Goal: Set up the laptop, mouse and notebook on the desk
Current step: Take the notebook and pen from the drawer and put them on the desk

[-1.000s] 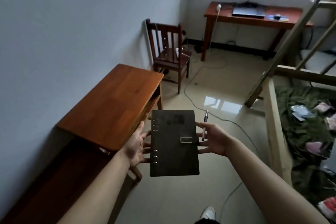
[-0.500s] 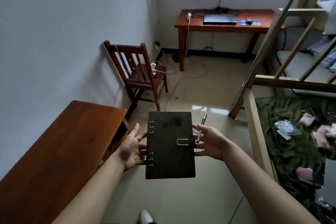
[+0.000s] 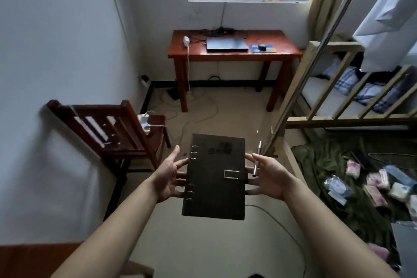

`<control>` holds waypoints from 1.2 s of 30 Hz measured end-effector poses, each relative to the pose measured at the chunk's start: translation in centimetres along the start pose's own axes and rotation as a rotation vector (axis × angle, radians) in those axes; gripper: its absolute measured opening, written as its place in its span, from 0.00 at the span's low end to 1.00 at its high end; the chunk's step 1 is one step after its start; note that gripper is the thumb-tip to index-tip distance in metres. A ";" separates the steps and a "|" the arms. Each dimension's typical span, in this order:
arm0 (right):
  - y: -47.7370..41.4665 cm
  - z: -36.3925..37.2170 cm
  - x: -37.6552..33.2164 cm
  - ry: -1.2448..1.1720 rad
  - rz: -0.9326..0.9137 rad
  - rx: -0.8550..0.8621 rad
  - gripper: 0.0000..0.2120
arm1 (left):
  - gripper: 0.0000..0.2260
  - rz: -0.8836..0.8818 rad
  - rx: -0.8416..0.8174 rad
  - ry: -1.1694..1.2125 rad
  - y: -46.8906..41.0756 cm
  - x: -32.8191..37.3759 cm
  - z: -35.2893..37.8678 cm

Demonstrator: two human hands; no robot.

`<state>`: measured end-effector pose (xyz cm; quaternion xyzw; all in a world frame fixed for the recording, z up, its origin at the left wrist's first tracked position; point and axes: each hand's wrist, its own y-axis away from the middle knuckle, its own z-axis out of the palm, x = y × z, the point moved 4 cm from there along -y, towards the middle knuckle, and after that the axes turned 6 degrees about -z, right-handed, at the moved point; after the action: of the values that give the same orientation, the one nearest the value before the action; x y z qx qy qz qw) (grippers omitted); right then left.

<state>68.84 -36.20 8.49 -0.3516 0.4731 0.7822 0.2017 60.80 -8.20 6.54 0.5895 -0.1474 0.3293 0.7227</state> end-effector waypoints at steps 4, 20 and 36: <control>-5.1 -3.6 -5.2 -0.097 -0.054 0.031 0.20 | 0.35 -0.018 -0.056 -0.069 -7.0 7.9 1.8; -32.8 -16.4 -33.2 -0.115 -0.054 -0.037 0.18 | 0.30 -0.002 0.010 -0.068 -31.1 39.9 7.7; -61.1 -27.4 -60.8 -0.082 -0.088 0.129 0.17 | 0.31 -0.009 -0.082 -0.106 -60.6 71.1 11.4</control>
<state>159.08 -30.53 8.65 -0.3258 0.4979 0.7543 0.2774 154.77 -2.89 6.57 0.5768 -0.1960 0.2881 0.7389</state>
